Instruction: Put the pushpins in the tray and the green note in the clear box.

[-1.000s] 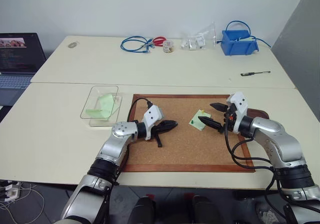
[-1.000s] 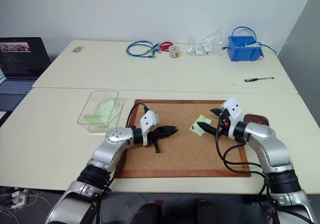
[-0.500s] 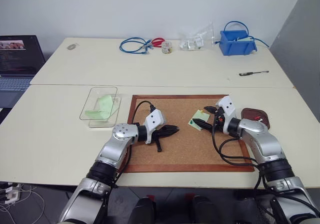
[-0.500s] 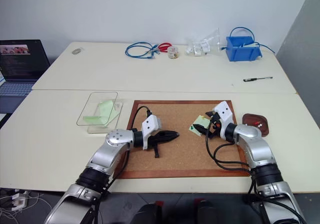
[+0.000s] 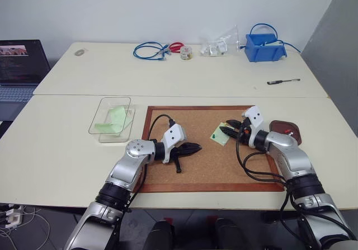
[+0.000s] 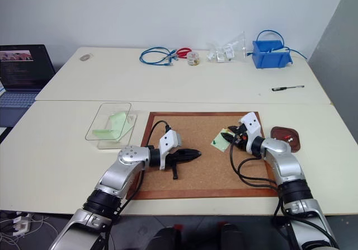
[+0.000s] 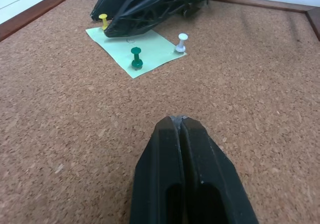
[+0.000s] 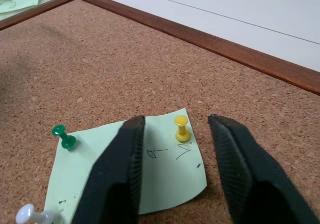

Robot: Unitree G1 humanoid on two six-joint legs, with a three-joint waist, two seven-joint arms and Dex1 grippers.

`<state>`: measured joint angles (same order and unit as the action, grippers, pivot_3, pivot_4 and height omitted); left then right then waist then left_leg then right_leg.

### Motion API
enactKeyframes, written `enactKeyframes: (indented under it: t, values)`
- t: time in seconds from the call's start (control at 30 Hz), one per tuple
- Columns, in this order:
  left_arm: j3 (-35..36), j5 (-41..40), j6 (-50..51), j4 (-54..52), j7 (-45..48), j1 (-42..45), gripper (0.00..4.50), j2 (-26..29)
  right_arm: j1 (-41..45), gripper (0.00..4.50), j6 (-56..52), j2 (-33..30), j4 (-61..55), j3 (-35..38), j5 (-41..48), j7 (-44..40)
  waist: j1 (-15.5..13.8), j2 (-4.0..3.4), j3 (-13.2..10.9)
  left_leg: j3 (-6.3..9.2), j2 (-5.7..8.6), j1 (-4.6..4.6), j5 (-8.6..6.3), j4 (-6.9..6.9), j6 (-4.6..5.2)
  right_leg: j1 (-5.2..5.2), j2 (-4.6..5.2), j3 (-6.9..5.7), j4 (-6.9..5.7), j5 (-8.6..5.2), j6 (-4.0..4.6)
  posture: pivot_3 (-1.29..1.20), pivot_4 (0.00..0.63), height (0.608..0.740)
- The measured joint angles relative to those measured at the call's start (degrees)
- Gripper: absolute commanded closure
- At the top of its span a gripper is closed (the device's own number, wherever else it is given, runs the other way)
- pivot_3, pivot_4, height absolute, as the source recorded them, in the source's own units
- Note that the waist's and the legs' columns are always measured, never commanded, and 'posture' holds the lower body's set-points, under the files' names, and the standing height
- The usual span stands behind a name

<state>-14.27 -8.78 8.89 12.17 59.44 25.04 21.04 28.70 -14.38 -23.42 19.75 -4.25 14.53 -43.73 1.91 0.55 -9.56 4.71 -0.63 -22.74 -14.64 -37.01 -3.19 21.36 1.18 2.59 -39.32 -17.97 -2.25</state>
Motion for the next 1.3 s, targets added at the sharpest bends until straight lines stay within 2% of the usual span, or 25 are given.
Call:
enactKeyframes:
  t: [0.13,0.23,0.6,0.7,0.87,1.0,1.3]
  values:
    - [0.0,-0.09,0.61,-0.23,0.07,0.0,4.5,0.02,0.01,4.09,0.96,0.14,0.5,0.06,-0.12,0.05,0.0,0.0,0.0,0.0,0.0,0.0,0.0,0.0,0.0,0.0,0.0,0.0,0.0,0.0,0.0,0.0,0.15,0.74]
    - [0.01,-0.12,0.76,-0.29,0.41,0.01,4.5,0.22,0.01,4.48,1.8,0.45,0.83,0.31,-0.45,0.2,0.02,0.0,0.0,0.0,0.0,0.01,0.0,0.0,0.0,0.0,0.0,0.0,0.0,0.0,0.0,0.0,0.15,0.74]
    - [-1.75,0.34,2.03,-2.1,1.43,-0.08,4.5,2.02,-0.48,4.48,1.27,0.46,-0.99,0.69,-1.52,1.11,0.06,-0.01,0.0,-0.01,0.0,0.0,0.0,0.0,0.0,0.04,0.0,0.02,-0.07,0.0,0.0,0.0,0.15,0.74]
    - [-2.55,0.38,3.32,-4.11,1.86,-0.57,4.5,3.11,-1.31,4.48,-1.8,-0.42,-5.57,1.33,-0.37,1.41,0.09,-0.02,-0.01,-0.03,-0.01,-0.02,0.0,0.01,0.0,0.09,0.0,0.04,-0.09,-0.01,0.01,0.0,0.15,0.74]
    - [-3.48,0.69,4.6,-5.05,1.86,-0.8,4.5,4.12,0.79,4.48,-9.12,-3.28,-19.76,8.12,4.75,4.32,0.11,-0.04,0.09,0.0,-0.03,0.1,-0.01,0.03,0.01,-0.02,-0.02,0.0,-0.09,-0.01,0.02,0.0,0.15,0.74]
    - [-3.79,0.96,4.59,-5.03,1.84,-0.83,4.5,4.39,0.78,4.48,-13.91,-3.89,-24.3,10.02,7.04,6.21,0.13,-0.04,0.16,-0.03,-0.04,0.13,-0.01,0.05,0.01,-0.03,-0.02,0.03,-0.09,-0.01,0.02,0.0,0.15,0.74]
    - [-4.43,1.06,4.25,-4.76,1.92,-0.59,4.5,4.77,-10.62,4.48,-16.54,-10.79,-28.0,17.24,2.05,14.91,-0.06,-0.11,0.29,-0.03,-0.03,0.14,-0.01,0.06,0.02,-0.1,-0.03,0.02,-0.03,-0.02,0.02,0.0,0.15,0.74]
